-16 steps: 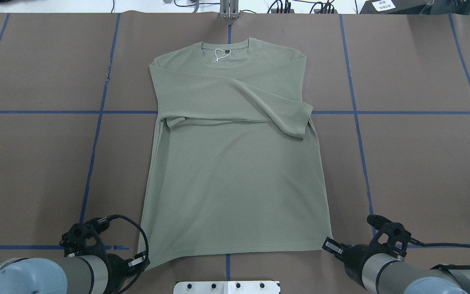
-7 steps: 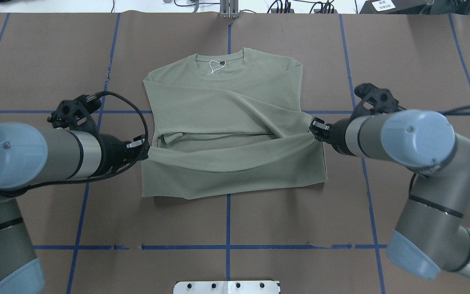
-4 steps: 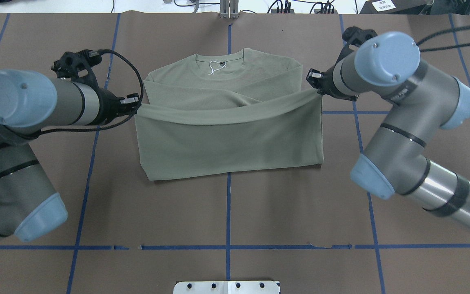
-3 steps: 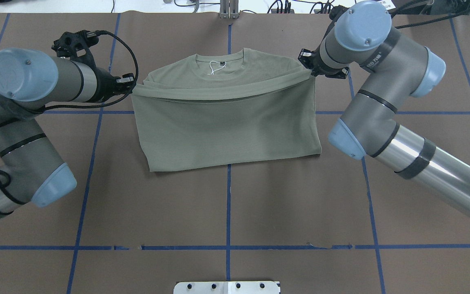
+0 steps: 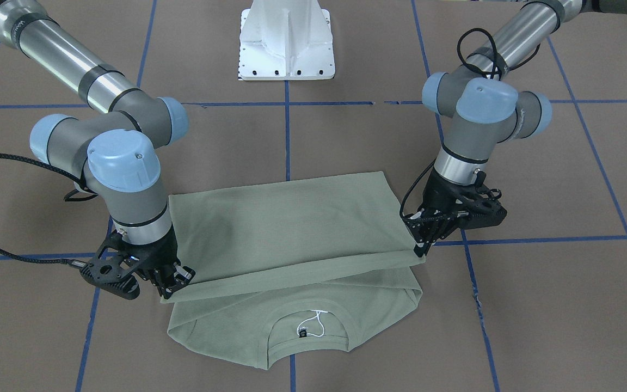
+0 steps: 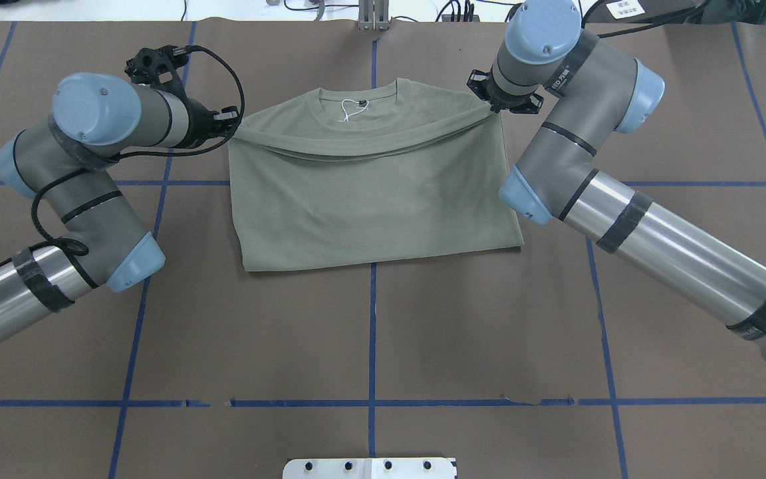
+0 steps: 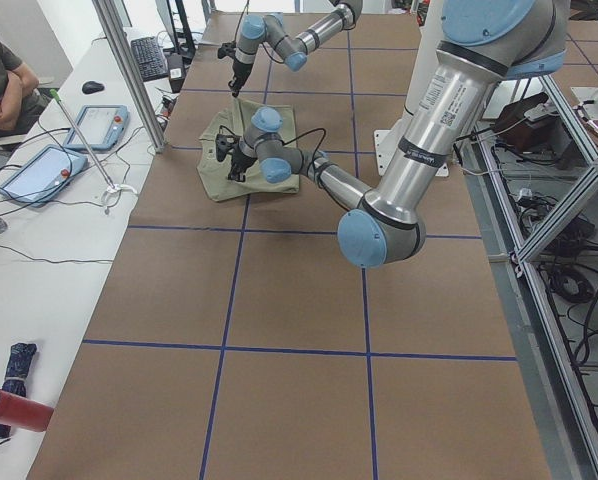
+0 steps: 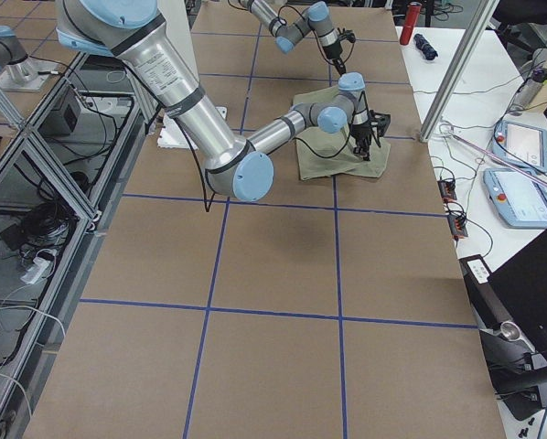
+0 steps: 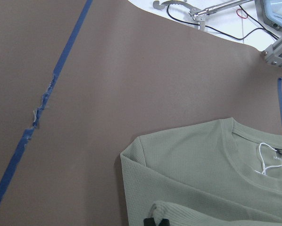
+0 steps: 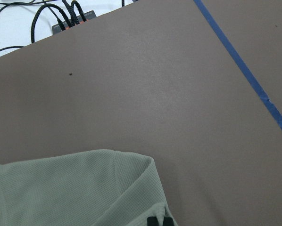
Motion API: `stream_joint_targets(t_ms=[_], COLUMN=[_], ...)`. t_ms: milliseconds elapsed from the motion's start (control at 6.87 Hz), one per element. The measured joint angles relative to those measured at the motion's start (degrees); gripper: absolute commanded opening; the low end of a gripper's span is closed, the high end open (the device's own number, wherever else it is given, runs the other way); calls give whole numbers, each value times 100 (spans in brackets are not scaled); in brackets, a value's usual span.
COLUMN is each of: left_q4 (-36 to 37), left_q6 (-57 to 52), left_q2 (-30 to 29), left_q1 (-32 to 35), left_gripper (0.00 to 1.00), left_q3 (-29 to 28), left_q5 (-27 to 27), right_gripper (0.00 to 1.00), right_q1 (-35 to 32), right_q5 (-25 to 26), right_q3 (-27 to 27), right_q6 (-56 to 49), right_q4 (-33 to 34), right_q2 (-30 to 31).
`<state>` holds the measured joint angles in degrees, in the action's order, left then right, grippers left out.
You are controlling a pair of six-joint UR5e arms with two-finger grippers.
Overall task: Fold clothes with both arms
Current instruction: 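Lower the hem onto the collar edge and open both grippers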
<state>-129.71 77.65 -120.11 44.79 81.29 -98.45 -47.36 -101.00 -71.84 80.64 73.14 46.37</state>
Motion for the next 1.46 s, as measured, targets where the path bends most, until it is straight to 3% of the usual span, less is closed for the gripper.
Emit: stream_joint_targets(t_ms=[291, 582, 728, 873, 1019, 1455], left_q4=[-666, -810, -822, -826, -827, -972], left_q6=[-4, -5, -5, -5, -4, -38], left_q2=[-110, -201, -247, -269, -279, -239], left_q1=[3, 4, 3, 3, 7, 50], left_gripper=[0, 0, 2, 25, 32, 39], left_q3=[-662, -883, -951, -979, -990, -996], left_q5=[62, 196, 213, 219, 220, 221], right_gripper=[0, 0, 45, 57, 59, 74], right_q1=[5, 7, 7, 15, 19, -65], right_q5=[11, 18, 17, 13, 12, -78], right_q3=[698, 956, 989, 1000, 1003, 664], right_q6=[2, 4, 4, 4, 4, 46], right_q4=[-715, -941, -960, -966, -967, -970], right_q2=[-66, -73, -80, -100, -127, -10])
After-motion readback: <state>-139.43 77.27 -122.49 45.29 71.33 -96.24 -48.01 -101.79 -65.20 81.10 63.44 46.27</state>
